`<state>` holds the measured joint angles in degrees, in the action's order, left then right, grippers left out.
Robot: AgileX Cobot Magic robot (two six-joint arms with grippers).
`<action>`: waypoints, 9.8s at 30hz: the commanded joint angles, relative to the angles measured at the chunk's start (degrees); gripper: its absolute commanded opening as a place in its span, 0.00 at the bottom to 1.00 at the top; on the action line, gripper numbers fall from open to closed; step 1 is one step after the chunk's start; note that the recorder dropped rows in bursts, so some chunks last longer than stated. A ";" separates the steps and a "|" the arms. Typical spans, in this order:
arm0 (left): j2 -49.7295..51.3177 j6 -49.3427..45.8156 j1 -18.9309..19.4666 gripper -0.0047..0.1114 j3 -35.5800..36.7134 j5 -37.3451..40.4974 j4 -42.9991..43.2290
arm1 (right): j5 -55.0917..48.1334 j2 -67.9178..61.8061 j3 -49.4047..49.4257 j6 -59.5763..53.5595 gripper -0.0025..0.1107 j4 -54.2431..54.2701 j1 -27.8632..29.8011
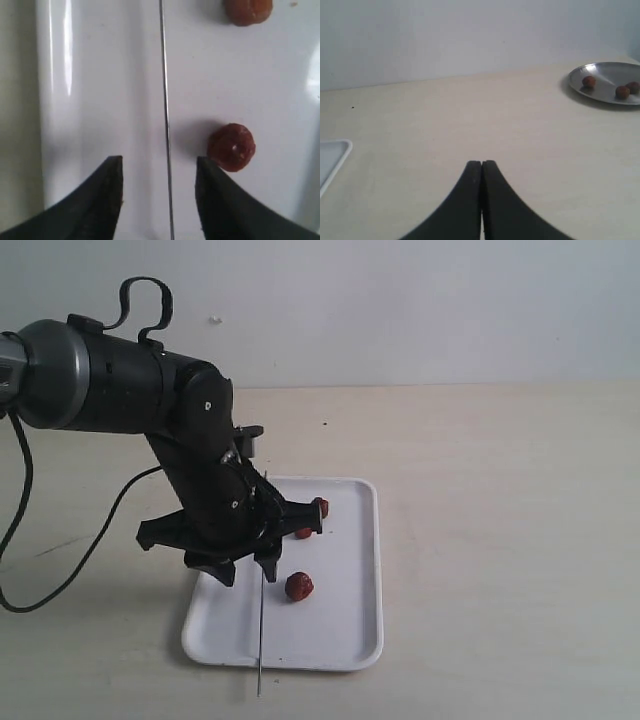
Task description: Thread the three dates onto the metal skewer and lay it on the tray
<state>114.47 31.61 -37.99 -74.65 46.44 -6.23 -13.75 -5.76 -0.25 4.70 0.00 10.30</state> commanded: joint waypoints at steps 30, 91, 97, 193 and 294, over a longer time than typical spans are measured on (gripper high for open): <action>0.20 2.67 -1.43 0.42 -0.20 1.03 6.91 | 1.10 0.42 0.25 0.04 0.02 0.00 -0.02; 4.18 7.45 -5.58 0.07 -0.20 -1.19 7.98 | 1.10 0.42 0.25 0.04 0.02 0.00 -0.02; 4.18 7.45 -5.58 0.04 -0.20 -1.08 8.62 | 1.10 0.42 0.25 0.04 0.02 0.00 -0.02; -26.77 -85.58 21.59 0.04 16.59 5.95 -6.65 | 41.25 -13.21 -15.13 19.93 0.02 1.64 -0.02; -19.75 -83.41 24.94 0.04 17.31 3.87 5.79 | -35.44 -110.13 -80.29 -13.21 0.47 8.26 -41.94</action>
<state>94.81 -52.06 -13.23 -57.49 50.63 0.00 -49.57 -115.04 -80.02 -10.28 10.21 -31.49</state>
